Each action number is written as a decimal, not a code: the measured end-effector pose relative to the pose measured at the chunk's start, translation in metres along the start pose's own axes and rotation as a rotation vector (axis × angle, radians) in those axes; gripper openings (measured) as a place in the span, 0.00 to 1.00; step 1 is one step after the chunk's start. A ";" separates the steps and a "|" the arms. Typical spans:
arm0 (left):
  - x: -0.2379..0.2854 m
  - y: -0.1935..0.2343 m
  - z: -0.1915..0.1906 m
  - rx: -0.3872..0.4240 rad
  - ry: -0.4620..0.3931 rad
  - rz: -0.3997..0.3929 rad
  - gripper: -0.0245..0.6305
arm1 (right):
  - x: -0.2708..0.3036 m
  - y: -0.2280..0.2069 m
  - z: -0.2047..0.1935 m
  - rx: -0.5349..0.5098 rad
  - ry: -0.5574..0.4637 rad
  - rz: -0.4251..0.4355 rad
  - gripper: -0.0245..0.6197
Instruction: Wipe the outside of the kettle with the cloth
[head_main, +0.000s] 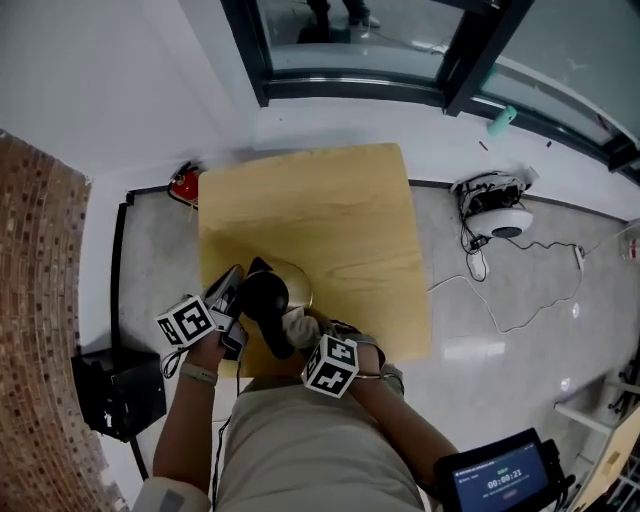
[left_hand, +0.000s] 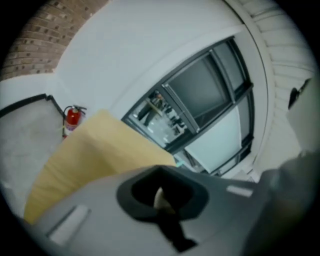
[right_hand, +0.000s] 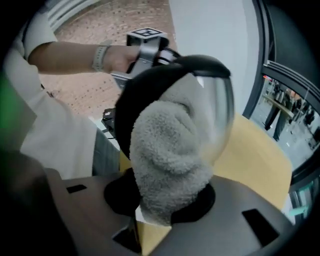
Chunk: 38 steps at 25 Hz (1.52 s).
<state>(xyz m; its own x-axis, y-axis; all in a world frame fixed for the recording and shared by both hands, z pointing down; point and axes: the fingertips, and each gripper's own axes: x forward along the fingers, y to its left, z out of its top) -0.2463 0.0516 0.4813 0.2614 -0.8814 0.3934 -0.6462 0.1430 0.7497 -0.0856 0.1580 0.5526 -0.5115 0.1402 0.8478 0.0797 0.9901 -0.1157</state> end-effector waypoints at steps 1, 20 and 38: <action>0.007 0.000 0.001 0.015 0.022 -0.018 0.02 | 0.003 0.010 0.008 -0.017 -0.008 0.017 0.25; 0.021 -0.146 -0.061 1.088 0.307 -0.108 0.03 | -0.045 -0.078 -0.018 0.229 -0.139 -0.227 0.25; 0.028 -0.145 -0.061 1.083 0.288 -0.084 0.03 | -0.028 -0.140 -0.017 -0.299 0.127 -0.455 0.25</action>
<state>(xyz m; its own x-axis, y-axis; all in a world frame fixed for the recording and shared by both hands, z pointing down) -0.1013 0.0336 0.4157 0.3990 -0.7129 0.5767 -0.8644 -0.5023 -0.0228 -0.0682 0.0148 0.5537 -0.4450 -0.3217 0.8358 0.1236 0.9023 0.4131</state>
